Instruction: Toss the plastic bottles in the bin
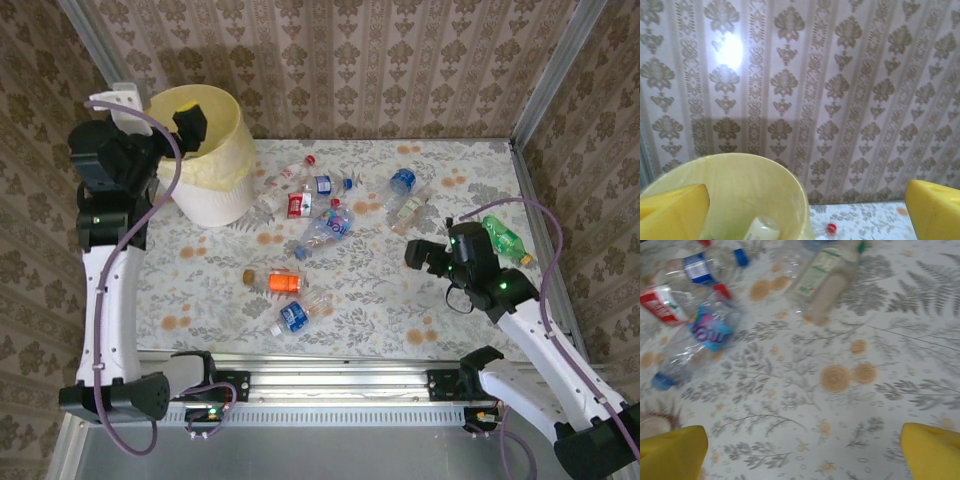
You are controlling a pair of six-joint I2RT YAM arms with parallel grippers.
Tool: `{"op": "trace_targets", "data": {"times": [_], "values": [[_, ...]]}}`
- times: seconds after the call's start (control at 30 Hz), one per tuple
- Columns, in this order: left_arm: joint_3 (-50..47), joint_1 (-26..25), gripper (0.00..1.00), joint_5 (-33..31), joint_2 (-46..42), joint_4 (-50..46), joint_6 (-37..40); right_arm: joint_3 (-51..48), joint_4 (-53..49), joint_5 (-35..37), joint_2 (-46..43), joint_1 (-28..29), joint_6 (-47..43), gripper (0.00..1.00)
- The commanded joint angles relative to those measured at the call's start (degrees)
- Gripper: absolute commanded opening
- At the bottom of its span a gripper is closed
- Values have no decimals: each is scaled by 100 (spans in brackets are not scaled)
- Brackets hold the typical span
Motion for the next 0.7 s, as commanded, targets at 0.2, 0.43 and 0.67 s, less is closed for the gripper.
{"op": "trace_targets", "data": {"times": [0.2, 0.43, 0.67], "values": [[-921, -899, 100, 18, -716, -117, 347, 712, -1133, 1763, 813, -577, -1259, 100], [-1724, -1542, 100, -171, -1206, -137, 375, 1080, -927, 1879, 1838, -1198, -2296, 100], [-2076, -1797, 100, -136, -1381, -475, 463, 1305, -481, 1864, 2875, -1599, -3753, 100]]}}
